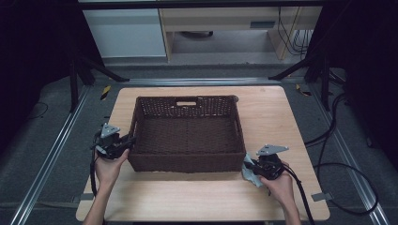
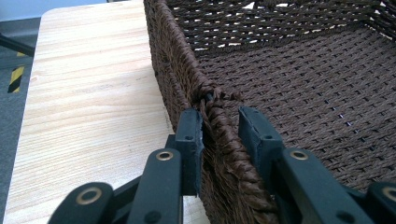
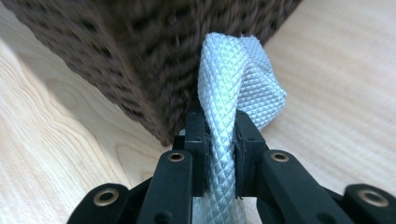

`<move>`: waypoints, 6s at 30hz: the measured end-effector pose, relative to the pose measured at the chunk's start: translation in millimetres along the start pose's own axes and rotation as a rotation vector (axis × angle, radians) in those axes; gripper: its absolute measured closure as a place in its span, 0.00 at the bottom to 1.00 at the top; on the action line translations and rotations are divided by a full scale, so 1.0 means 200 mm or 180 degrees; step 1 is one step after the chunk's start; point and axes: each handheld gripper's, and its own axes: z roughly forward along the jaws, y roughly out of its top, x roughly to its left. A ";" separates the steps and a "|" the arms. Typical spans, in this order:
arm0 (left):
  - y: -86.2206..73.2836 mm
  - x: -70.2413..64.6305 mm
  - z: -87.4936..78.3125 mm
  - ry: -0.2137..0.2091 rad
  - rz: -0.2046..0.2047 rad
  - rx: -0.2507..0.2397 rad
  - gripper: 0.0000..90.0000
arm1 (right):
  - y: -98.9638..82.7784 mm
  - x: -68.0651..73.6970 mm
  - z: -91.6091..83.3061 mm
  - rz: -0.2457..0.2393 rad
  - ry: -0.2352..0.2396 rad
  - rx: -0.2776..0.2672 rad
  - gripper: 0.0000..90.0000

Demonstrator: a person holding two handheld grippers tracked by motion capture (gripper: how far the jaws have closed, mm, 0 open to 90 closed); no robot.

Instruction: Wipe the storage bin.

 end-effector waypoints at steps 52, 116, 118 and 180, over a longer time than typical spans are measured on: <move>-0.01 0.01 0.00 -0.0067 -0.0049 -0.0001 0.75 | -0.04 0.10 -0.08 0.0106 0.0119 -0.0066 0.88; -0.03 0.03 0.01 0.0041 -0.0020 -0.0106 0.55 | 0.13 -0.11 -0.40 0.0276 -0.0765 -0.0968 0.58; -0.03 0.03 0.01 0.0072 -0.0010 -0.0115 0.55 | 0.17 -0.09 -0.38 0.0253 -0.0684 -0.0984 0.58; 0.01 -0.02 -0.02 -0.0039 0.0092 -0.0080 0.70 | 0.45 -0.03 -0.05 0.0239 -0.0482 -0.0805 0.82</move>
